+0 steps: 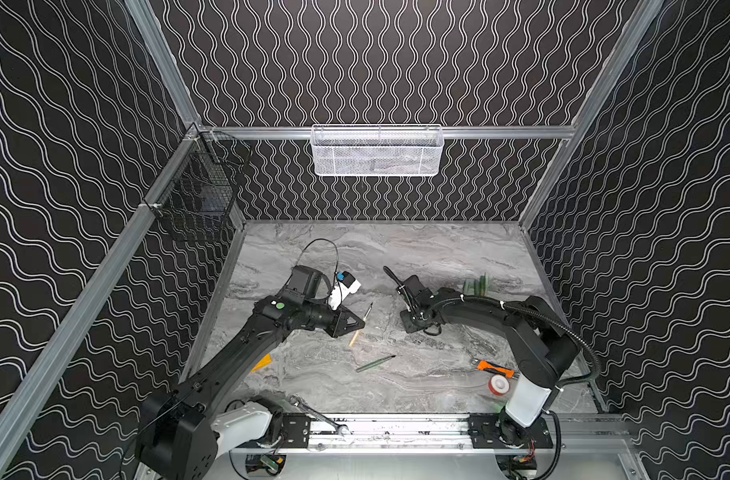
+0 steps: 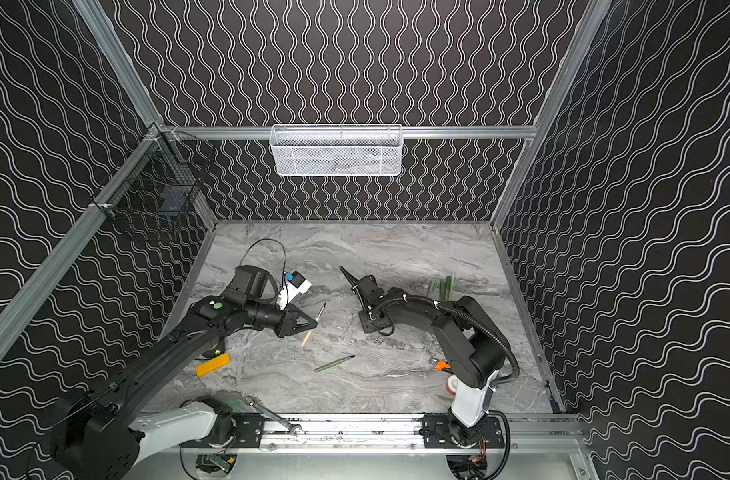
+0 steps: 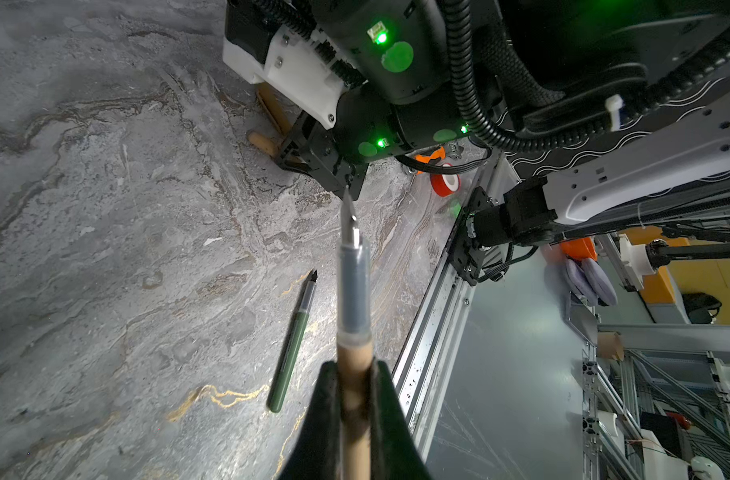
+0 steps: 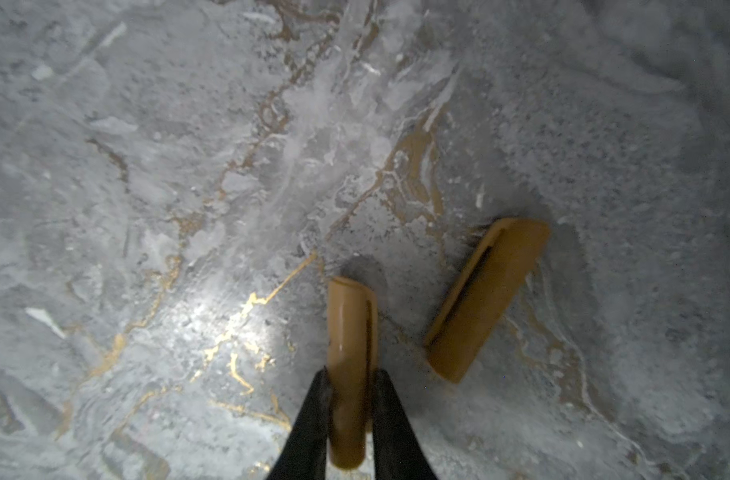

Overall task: Insert the pens into the pen caps
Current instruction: 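Raise the pen upright with left while right grasps and lifts the tan cap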

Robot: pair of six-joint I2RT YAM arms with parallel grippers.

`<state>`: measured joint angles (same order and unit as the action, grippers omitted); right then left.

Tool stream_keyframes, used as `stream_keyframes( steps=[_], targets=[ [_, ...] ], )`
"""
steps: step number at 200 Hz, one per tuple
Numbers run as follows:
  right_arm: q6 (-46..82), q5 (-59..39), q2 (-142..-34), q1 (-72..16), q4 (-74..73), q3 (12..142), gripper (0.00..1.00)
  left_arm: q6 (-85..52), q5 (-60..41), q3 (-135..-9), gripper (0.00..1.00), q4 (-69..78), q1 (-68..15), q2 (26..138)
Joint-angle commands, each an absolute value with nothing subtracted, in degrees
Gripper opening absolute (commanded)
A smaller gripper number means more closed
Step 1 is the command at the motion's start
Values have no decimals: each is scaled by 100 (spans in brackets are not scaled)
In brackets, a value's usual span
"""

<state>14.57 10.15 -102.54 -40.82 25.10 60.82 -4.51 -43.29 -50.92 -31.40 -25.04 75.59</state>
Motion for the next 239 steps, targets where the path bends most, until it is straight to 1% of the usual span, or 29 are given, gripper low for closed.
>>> stream_keyframes(
  steps=[1,23,90,143,174,195,227,239],
  targets=[
    [1547,1014,-10193,-4096,2586,6142,18,-476,-4438,-5081,2,-2952,-2496,7609],
    [1529,951,-10164,-4096,2610,6188,15,-479,-4427,-5085,2,-2948,-2487,7607],
    [1496,287,-9664,-4028,2226,6122,14,-505,-4462,-5076,2,-2927,-2480,7673],
    [1479,-869,-8561,-3885,1003,5548,14,-685,-4482,-5010,2,-2733,-2487,7676],
    [1860,-1600,-8039,-3661,394,5319,14,-1247,-4469,-4730,1,-2101,-2520,7443],
    [2190,-2057,-7662,-3536,-115,5116,14,-1573,-4138,-4549,1,-1708,-2768,7311],
    [2542,-2657,-7164,-3430,-846,4849,14,-1849,-3413,-4321,1,-987,-3497,7234],
    [2638,-2817,-7012,-3408,-1021,4791,14,-1967,-3305,-4199,1,-596,-3655,7251]
  ],
)
